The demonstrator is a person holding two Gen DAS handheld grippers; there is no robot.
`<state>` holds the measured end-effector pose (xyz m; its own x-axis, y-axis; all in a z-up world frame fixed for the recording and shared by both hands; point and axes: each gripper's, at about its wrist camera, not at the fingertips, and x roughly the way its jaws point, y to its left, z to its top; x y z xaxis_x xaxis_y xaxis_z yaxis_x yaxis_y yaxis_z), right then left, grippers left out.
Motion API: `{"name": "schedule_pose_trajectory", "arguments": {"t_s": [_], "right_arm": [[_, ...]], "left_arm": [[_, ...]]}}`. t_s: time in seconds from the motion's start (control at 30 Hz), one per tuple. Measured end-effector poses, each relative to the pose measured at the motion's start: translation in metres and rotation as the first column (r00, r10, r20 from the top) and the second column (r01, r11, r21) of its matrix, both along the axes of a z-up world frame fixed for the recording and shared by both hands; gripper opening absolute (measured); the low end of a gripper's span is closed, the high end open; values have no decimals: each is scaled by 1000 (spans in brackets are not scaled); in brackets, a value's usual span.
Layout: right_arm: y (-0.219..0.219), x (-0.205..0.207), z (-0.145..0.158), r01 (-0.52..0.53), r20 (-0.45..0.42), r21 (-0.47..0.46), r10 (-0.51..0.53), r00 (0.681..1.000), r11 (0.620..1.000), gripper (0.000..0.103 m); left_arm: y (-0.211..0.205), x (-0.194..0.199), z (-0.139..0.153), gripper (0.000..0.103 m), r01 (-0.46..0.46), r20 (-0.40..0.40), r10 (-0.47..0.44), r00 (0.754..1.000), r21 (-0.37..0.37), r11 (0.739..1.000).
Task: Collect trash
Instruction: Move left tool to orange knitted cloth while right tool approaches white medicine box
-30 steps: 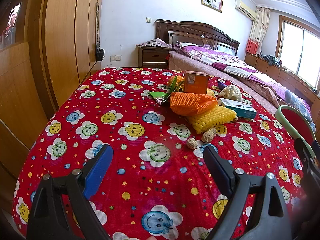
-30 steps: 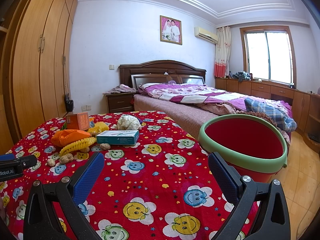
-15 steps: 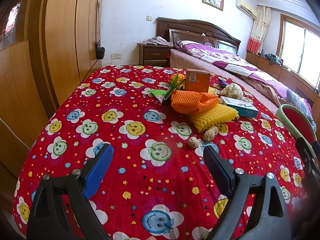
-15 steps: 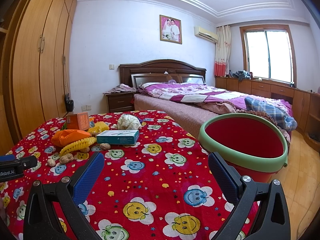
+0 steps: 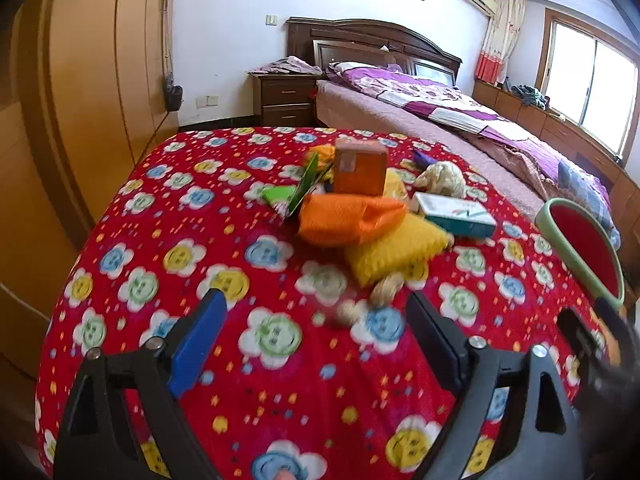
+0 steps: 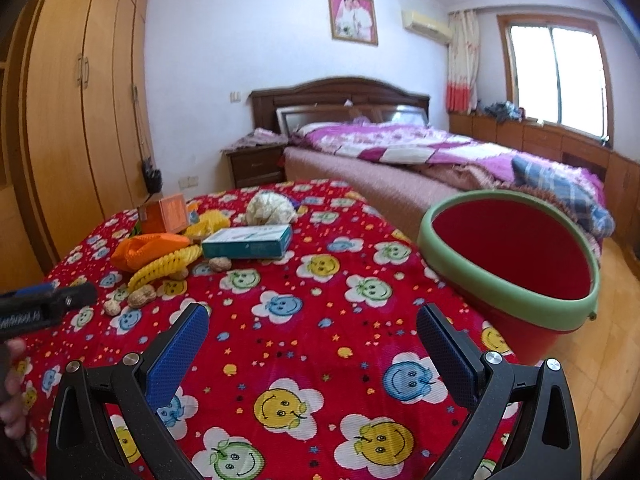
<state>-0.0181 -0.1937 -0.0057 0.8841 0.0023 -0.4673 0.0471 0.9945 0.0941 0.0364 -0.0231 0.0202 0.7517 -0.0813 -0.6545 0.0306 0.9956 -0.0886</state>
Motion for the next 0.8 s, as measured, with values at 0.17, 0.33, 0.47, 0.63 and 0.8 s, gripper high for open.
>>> {"name": "schedule_pose_trajectory", "arguments": {"t_s": [0.17,0.33,0.47,0.63,0.8], "right_arm": [[-6,9,7,-30,-44,27,32,999,999,103],[-15,19,15,-47,-69,62,51,996,997,103],[-21,27,17,-58,-93,74,65,994,996,103],[-28,42,17,-76,-124,96,87,988,992,103],[-26,68,18,-106,-159,121,124,979,987,103]], "left_arm": [[-4,27,8,88,13,-32,-15,999,-47,999],[-10,57,7,87,14,-75,-19,997,-65,998],[-14,78,-3,86,0,-118,-10,993,-83,997],[-14,98,-15,80,-17,-163,-1,987,-107,994],[-12,107,-26,67,-2,-189,-30,982,-166,986]]}}
